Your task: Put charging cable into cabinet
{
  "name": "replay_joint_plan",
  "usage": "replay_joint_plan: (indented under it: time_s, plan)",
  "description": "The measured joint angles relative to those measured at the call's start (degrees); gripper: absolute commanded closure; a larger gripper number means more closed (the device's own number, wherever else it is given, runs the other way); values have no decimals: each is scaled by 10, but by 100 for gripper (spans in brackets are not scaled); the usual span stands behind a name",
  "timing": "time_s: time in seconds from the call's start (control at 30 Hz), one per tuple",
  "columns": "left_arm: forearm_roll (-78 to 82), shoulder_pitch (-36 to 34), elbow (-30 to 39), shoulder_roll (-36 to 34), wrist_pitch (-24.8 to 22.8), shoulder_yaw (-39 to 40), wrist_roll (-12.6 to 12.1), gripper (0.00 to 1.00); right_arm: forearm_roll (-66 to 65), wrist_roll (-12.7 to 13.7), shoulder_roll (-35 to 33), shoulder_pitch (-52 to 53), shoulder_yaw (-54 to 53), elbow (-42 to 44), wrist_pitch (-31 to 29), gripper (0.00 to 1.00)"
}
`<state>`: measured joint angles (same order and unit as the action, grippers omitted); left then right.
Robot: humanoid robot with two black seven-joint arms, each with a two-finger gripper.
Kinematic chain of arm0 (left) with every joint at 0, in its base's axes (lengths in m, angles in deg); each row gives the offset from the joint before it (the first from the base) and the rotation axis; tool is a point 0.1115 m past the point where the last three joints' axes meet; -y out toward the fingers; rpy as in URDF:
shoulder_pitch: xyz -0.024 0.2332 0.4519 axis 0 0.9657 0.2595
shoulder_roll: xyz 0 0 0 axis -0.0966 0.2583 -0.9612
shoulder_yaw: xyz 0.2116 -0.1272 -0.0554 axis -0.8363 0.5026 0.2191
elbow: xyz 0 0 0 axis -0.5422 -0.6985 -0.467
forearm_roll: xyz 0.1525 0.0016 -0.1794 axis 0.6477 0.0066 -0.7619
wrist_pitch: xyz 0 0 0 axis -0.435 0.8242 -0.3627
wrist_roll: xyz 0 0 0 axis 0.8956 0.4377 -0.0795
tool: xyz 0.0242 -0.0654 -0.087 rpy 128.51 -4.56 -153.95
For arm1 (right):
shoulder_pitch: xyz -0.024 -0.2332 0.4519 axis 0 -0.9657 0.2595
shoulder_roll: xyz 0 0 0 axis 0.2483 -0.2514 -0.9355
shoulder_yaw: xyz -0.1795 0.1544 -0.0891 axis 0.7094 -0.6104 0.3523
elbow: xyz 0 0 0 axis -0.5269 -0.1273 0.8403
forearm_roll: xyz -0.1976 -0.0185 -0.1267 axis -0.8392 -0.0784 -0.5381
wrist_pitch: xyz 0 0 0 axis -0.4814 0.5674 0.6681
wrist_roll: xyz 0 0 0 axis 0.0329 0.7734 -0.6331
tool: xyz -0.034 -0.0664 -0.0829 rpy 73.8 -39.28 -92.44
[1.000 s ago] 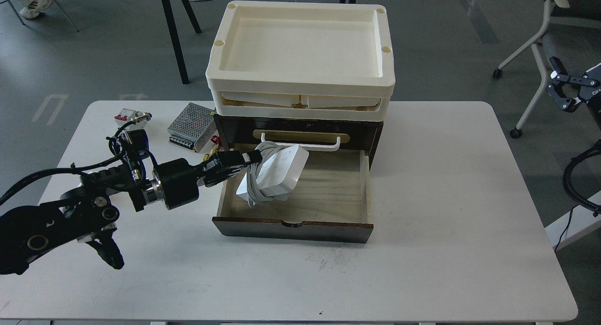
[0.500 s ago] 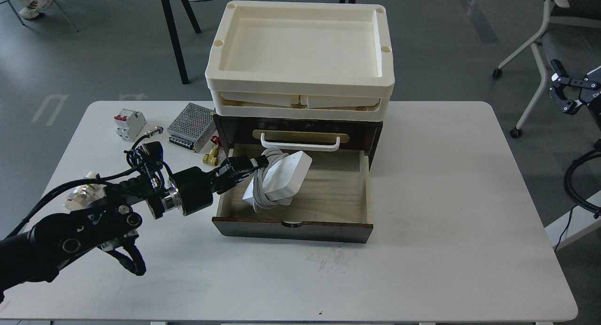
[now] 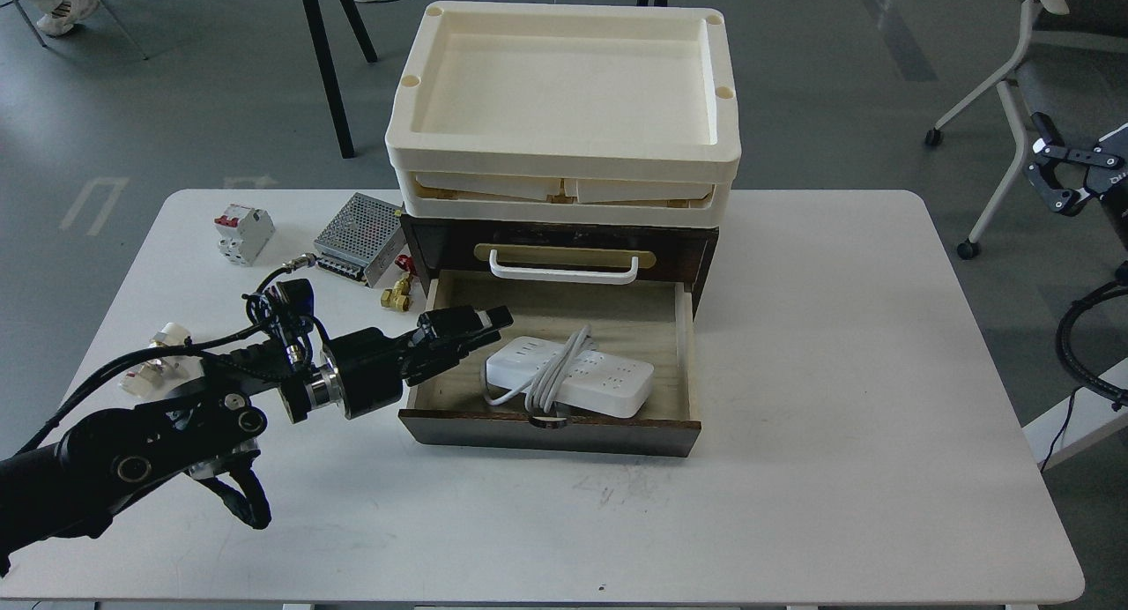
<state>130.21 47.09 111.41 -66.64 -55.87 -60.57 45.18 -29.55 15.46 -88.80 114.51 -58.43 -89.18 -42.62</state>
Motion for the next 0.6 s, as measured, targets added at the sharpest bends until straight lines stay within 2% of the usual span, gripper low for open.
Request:
replay_joint_plan:
  time_s: [0.17, 0.27, 0.4, 0.6]
  plan:
    - [-6, 8, 1, -37, -68, 60, 0, 2, 0, 0, 0, 0, 0, 0, 0, 0]
    - [-54, 20, 25, -68, -112, 118, 0, 2, 0, 0, 1, 0, 0, -1, 0, 0]
    - [-196, 38, 43, -93, -121, 204, 0, 1, 1, 0, 4, 0, -5, -10, 0, 0]
    - [-414, 46, -3, -81, -122, 267, 0, 1, 1, 0, 9, 0, -52, -76, 0, 0]
